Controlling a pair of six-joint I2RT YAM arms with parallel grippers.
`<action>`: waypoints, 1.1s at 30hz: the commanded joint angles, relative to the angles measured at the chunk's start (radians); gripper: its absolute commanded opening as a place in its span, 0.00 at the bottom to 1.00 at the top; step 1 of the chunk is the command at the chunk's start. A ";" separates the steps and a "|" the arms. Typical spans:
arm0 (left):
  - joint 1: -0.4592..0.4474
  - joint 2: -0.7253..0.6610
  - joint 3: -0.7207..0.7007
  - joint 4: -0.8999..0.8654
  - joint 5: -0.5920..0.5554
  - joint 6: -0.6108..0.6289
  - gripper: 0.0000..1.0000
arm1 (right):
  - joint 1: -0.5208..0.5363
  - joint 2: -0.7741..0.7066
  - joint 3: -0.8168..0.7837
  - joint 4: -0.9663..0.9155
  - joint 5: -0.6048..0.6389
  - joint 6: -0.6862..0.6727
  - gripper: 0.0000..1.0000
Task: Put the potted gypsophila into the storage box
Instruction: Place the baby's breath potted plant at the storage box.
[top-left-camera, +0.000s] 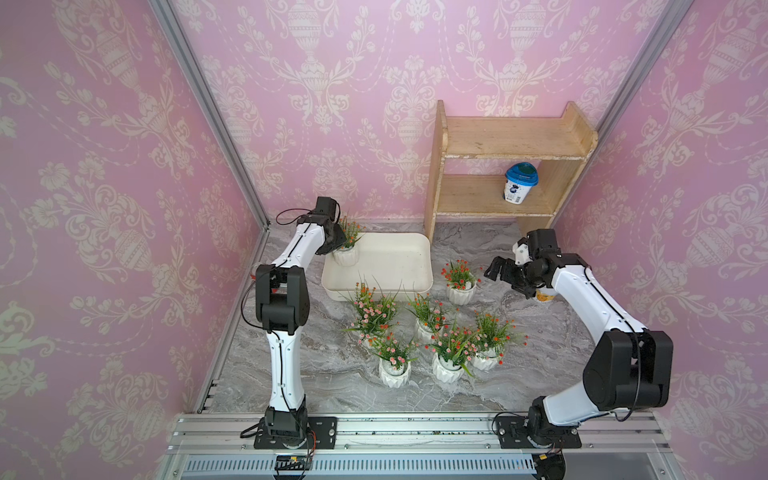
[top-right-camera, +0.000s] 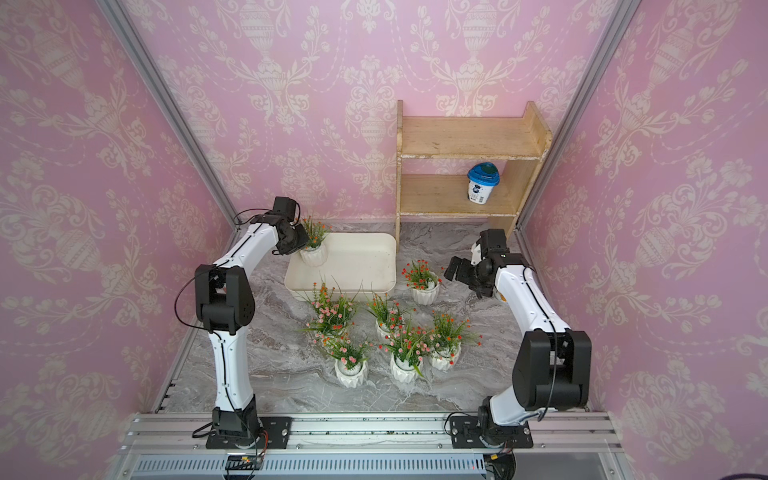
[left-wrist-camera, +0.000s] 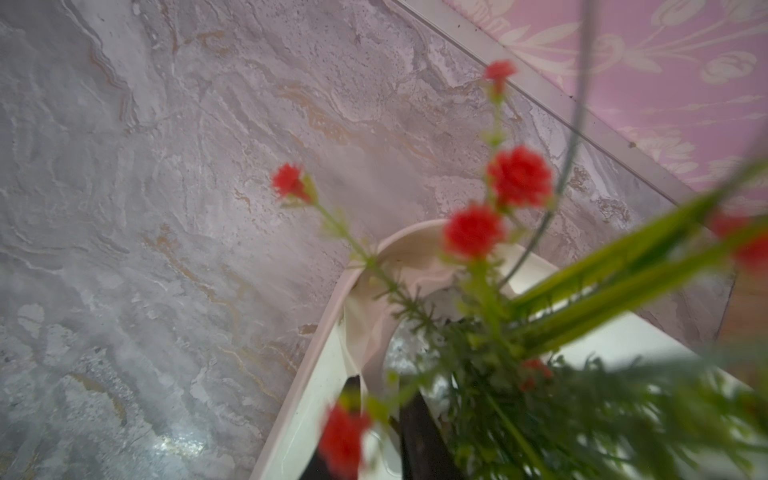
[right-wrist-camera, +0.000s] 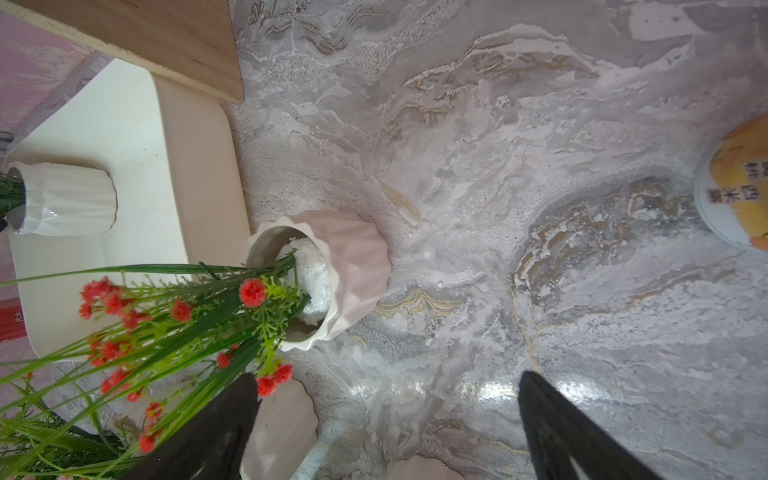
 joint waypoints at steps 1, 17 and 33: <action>-0.007 0.015 0.030 0.008 -0.031 -0.021 0.22 | -0.005 0.005 -0.015 0.015 -0.010 -0.019 1.00; -0.007 -0.171 -0.072 -0.004 -0.073 0.003 0.71 | -0.004 -0.031 -0.009 -0.001 -0.006 -0.006 1.00; -0.005 -0.679 -0.498 -0.039 -0.069 0.024 0.99 | -0.005 -0.086 0.100 -0.167 0.108 0.011 1.00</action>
